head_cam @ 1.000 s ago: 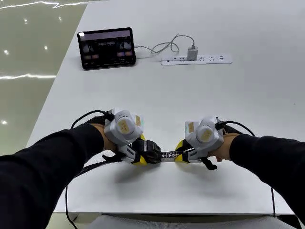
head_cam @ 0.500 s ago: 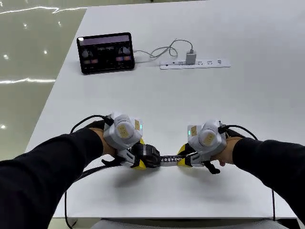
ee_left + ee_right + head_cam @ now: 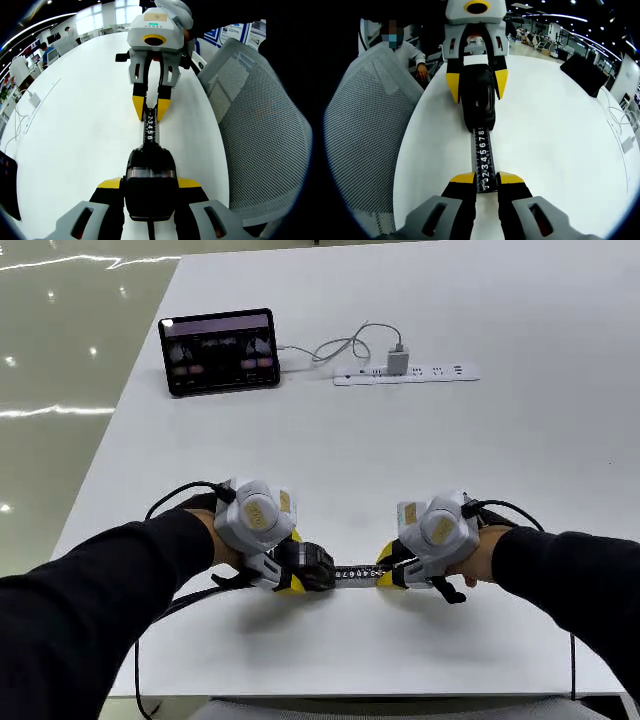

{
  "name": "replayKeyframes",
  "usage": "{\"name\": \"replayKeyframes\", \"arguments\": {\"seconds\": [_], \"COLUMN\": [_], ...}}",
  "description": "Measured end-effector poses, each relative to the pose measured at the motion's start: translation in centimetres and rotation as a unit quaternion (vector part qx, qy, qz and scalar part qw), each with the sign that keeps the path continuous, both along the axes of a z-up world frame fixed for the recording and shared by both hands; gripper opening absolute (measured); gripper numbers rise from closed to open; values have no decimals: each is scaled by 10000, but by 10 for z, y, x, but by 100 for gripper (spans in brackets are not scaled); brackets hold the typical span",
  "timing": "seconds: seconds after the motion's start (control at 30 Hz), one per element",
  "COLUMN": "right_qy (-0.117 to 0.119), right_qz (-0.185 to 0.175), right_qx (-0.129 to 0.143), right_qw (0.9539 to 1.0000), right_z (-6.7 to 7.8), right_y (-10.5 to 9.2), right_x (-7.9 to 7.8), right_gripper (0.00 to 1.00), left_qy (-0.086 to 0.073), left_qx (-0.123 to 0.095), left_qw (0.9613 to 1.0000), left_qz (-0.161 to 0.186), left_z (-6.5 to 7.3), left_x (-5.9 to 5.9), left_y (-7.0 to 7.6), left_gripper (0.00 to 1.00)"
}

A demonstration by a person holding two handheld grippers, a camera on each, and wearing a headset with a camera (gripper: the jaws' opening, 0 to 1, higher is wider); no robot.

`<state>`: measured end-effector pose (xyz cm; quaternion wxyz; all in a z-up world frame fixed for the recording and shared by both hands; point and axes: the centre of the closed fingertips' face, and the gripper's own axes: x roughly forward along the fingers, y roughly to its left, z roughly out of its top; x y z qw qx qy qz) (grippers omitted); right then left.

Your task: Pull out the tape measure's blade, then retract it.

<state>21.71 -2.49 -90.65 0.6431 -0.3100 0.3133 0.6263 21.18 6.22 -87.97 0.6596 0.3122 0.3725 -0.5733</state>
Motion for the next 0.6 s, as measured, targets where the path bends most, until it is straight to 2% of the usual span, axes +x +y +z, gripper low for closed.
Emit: {"name": "replayKeyframes", "arguments": {"seconds": [0.6], "right_qy": [34], "right_qz": [-102], "right_qx": [31], "right_qw": [9999], "right_z": [1], "right_y": [-10], "right_x": [-3], "right_gripper": [11], "left_qy": [-12], "left_qx": [-2], "left_qw": [10000], "left_qz": [-3], "left_z": [0], "left_x": [0], "left_y": [-1], "left_gripper": [34]}}
